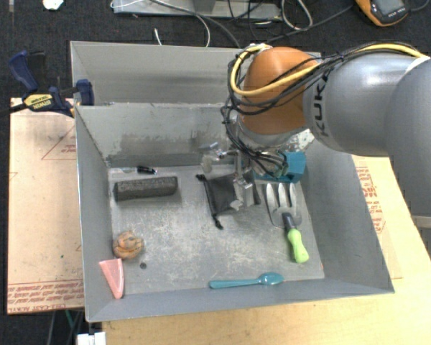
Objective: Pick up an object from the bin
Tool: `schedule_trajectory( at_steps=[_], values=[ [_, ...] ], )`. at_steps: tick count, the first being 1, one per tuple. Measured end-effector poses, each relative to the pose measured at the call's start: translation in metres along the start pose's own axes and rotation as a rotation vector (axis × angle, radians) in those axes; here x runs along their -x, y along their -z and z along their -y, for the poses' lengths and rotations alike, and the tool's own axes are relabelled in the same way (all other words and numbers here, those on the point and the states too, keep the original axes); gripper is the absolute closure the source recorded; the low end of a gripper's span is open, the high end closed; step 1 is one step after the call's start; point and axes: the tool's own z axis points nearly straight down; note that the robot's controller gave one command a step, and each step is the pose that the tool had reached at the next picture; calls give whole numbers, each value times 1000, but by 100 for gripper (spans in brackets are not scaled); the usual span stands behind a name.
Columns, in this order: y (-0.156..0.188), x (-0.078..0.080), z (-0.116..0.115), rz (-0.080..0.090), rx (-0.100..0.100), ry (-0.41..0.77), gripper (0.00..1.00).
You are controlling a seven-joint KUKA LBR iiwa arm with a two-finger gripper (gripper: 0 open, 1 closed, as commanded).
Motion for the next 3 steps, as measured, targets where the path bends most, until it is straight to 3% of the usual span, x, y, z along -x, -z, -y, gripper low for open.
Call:
schedule_trajectory(
  at_steps=[1, 2, 3],
  values=[
    [-11, -9, 20, 5, 1, -83, 0],
    [-33, -11, 26, 3, -2, 454, 100],
    [-33, -11, 26, 4, -2, 453, 100]
  ],
)
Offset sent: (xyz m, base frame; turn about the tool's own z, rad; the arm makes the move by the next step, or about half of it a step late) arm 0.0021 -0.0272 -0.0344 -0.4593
